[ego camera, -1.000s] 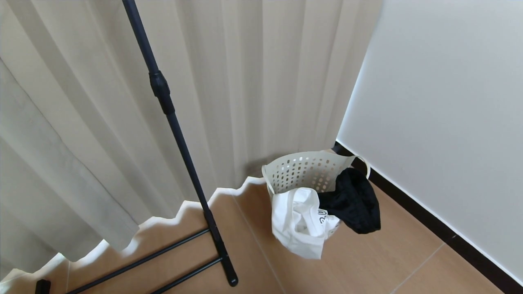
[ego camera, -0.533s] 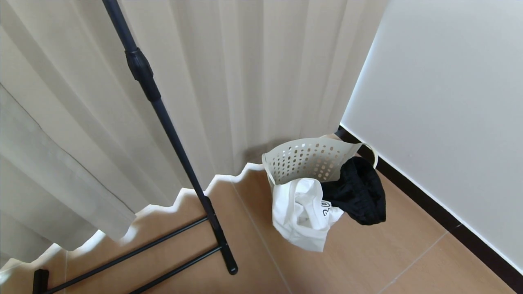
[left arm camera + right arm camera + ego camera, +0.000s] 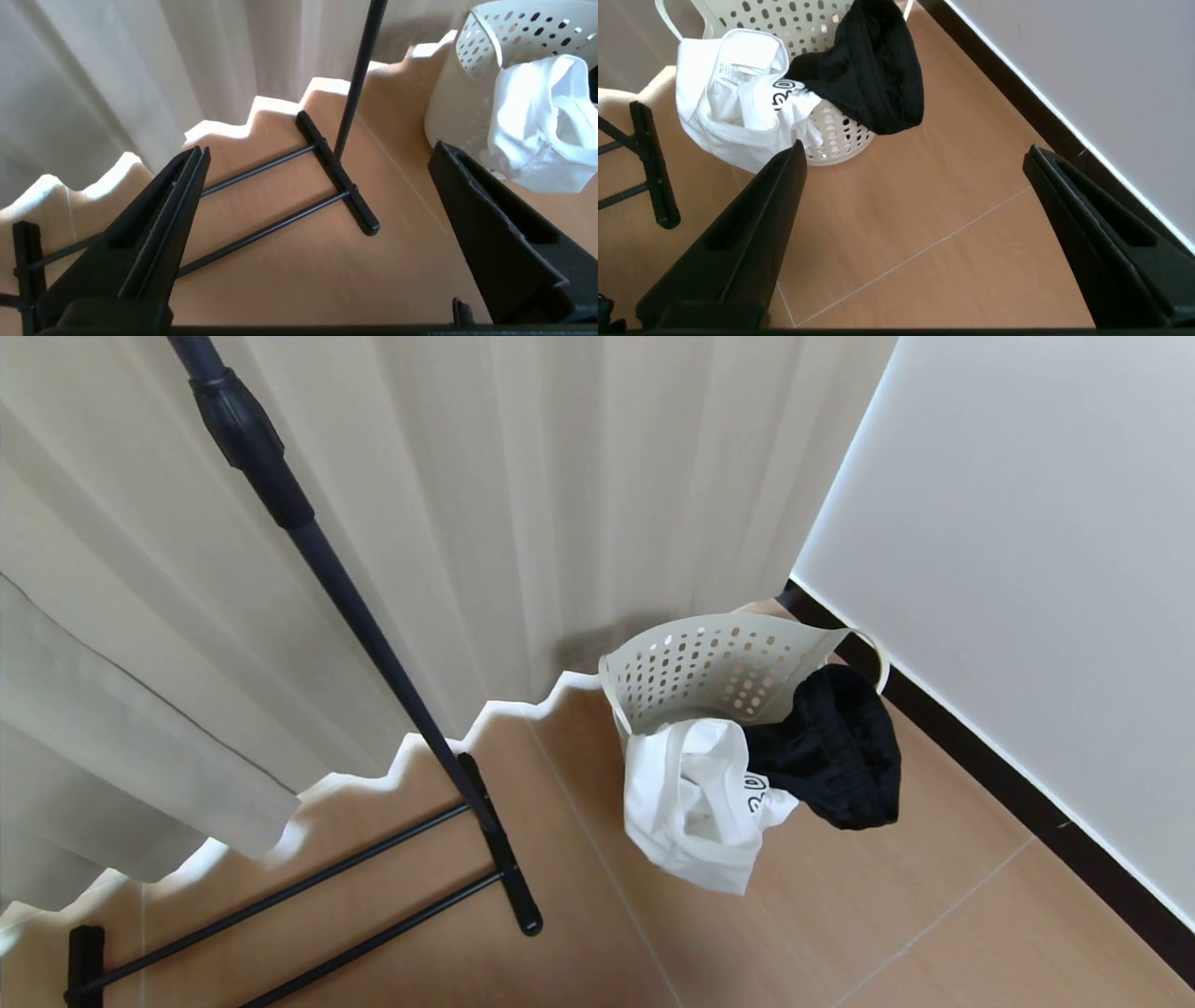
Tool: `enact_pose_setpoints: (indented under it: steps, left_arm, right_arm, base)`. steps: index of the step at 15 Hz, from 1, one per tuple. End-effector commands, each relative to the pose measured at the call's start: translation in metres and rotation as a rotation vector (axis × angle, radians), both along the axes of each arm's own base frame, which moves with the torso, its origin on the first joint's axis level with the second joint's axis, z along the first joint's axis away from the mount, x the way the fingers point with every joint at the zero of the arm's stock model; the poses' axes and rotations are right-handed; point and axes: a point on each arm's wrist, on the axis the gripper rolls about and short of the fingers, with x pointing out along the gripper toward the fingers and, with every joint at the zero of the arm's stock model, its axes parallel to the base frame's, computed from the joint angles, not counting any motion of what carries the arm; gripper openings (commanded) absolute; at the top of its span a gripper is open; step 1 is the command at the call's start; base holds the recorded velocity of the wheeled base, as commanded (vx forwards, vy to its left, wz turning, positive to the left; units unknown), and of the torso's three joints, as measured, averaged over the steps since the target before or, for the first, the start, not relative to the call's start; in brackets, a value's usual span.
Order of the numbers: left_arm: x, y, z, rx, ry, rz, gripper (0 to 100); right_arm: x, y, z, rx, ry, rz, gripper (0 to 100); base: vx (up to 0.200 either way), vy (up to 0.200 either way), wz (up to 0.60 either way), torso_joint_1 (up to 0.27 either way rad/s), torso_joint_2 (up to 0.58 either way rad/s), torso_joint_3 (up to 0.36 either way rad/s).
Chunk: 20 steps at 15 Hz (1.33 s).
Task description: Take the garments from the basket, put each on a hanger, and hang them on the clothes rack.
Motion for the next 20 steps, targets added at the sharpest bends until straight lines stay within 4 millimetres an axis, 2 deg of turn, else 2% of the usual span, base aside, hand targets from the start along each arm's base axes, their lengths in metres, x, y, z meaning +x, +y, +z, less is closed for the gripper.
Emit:
enact_pose_setpoints:
  steps: [1,7,10,11,12,14,15,17,18,20]
  left_arm:
    - [0.0,0.0,0.0,-0.001,0.0,0.0,100]
    - [0.0,0.0,0.0,-0.001,0.0,0.002,100]
    - [0.0,0.0,0.0,0.004,0.0,0.0,100]
    - [0.0,0.0,0.0,0.004,0.0,0.0,100]
    - [0.0,0.0,0.0,0.002,0.0,0.0,100]
    - [0.0,0.0,0.0,0.002,0.0,0.0,100]
    - [0.0,0.0,0.0,0.004,0.0,0.0,100]
    - [0.0,0.0,0.0,0.004,0.0,0.002,100]
    - [0.0,0.0,0.0,0.004,0.0,0.0,100]
    - [0.0,0.0,0.0,0.002,0.0,0.0,100]
  right_arm:
    - [0.0,0.0,0.0,-0.001,0.0,0.001,100]
    - [0.002,0.0,0.001,-0.003,0.034,0.016,100]
    - [0.021,0.001,0.006,-0.003,0.255,0.103,100]
    - [0.024,0.001,0.007,-0.004,0.281,0.12,100]
    - [0.042,0.004,0.026,-0.009,0.338,0.177,100]
    - [0.065,0.008,0.04,-0.02,0.396,0.212,100]
    - [0.089,0.014,0.05,-0.047,0.455,0.248,100]
    - [0.124,0.025,0.064,-0.124,0.495,0.306,100]
    - [0.161,0.034,0.074,-0.181,0.521,0.322,100]
    - [0.211,0.046,0.083,-0.3,0.515,0.353,100]
  base:
    - [0.0,0.0,0.0,-0.002,0.01,-0.193]
    - [0.0,0.0,0.0,0.002,0.01,-0.185]
    - [0.0,0.0,0.0,0.002,0.0,-0.025]
    - [0.0,0.0,0.0,0.0,0.0,0.0]
    - [0.0,0.0,0.0,0.0,0.0,0.0]
    - [0.0,0.0,0.0,0.0,0.0,0.0]
    - [0.0,0.0,0.0,0.0,0.0,0.0]
    - [0.0,0.0,0.0,0.0,0.0,0.0]
    - [0.0,0.0,0.0,0.0,0.0,0.0]
    - [0.0,0.0,0.0,0.0,0.0,0.0]
